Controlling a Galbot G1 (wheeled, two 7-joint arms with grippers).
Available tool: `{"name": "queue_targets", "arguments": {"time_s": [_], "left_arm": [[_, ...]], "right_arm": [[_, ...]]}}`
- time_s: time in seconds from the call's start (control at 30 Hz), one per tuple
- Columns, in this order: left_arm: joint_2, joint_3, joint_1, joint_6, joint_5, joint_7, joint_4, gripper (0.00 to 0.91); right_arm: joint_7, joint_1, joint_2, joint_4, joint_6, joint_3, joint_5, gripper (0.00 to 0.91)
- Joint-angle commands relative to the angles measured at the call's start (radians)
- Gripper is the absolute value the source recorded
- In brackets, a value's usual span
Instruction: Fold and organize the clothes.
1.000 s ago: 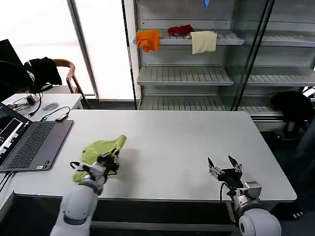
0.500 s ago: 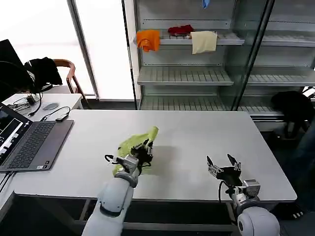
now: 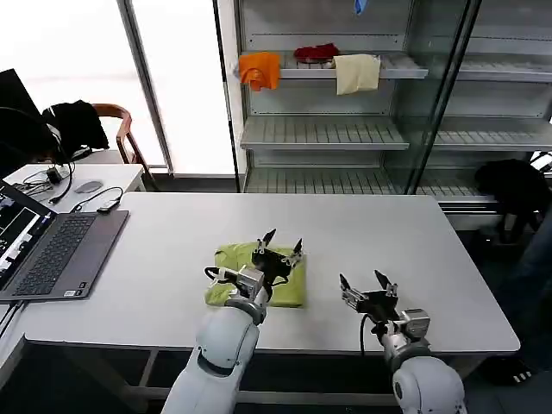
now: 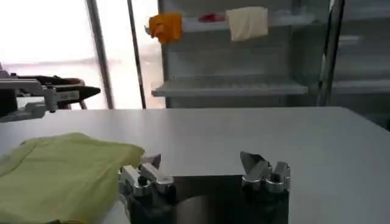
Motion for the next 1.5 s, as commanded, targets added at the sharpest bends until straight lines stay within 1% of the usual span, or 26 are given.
{"name": "queue_targets", "arguments": {"time_s": [0.03,0.1,0.17,0.23,0.33,0.37,0.4,0.43,0.47,0.5,0.63,0.87,1.13,1.33,1.5], "left_arm": [[0.148,-0.163,0.033,-0.034,-0.1,-0.039,-0.029,0.907],[0.2,-0.255,0.058,-0.043,-0.144,-0.031,-0.032,0.907],[0.237,-0.338,0.077,-0.04,-0.2,-0.023,-0.036,0.907],[0.271,-0.4,0.092,-0.037,-0.248,-0.014,-0.037,0.907],[0.317,-0.489,0.112,-0.037,-0.314,-0.004,-0.031,0.907],[0.327,-0.51,0.119,-0.037,-0.331,-0.002,-0.029,0.907],[0.334,-0.533,0.124,-0.038,-0.341,0.0,-0.028,0.907],[0.342,-0.547,0.129,-0.039,-0.35,0.004,-0.026,0.907],[0.346,-0.557,0.134,-0.039,-0.358,0.006,-0.024,0.907],[0.346,-0.565,0.137,-0.04,-0.363,0.005,-0.023,0.907],[0.332,-0.568,0.145,-0.04,-0.373,0.005,-0.027,0.907],[0.3,-0.552,0.145,-0.046,-0.368,0.004,-0.027,0.907],[0.298,-0.552,0.156,-0.078,-0.358,0.008,-0.015,0.907],[0.289,-0.549,0.163,-0.092,-0.352,0.01,-0.009,0.907],[0.286,-0.546,0.165,-0.097,-0.348,0.013,-0.008,0.907]], "right_arm": [[0.107,0.099,0.072,-0.094,-0.065,-0.196,0.196,0.907],[0.17,0.131,0.073,-0.159,-0.065,-0.241,0.298,0.907],[0.191,0.146,0.092,-0.19,-0.065,-0.253,0.319,0.907],[0.197,0.152,0.115,-0.214,-0.065,-0.251,0.313,0.907],[0.197,0.163,0.114,-0.24,-0.064,-0.261,0.319,0.907],[0.197,0.165,0.116,-0.246,-0.064,-0.262,0.317,0.786],[0.198,0.168,0.121,-0.253,-0.064,-0.262,0.316,0.625],[0.198,0.17,0.125,-0.26,-0.064,-0.262,0.314,0.443],[0.199,0.172,0.128,-0.263,-0.064,-0.262,0.313,0.02],[0.199,0.177,0.131,-0.272,-0.064,-0.264,0.313,0.0],[0.197,0.187,0.143,-0.285,-0.064,-0.267,0.311,0.0],[0.221,0.193,0.148,-0.291,-0.063,-0.259,0.31,0.0],[0.246,0.179,0.133,-0.233,-0.063,-0.24,0.307,0.0],[0.275,0.168,0.098,-0.179,-0.064,-0.178,0.313,0.0],[0.277,0.129,0.016,-0.115,-0.065,-0.11,0.375,0.0]]}}
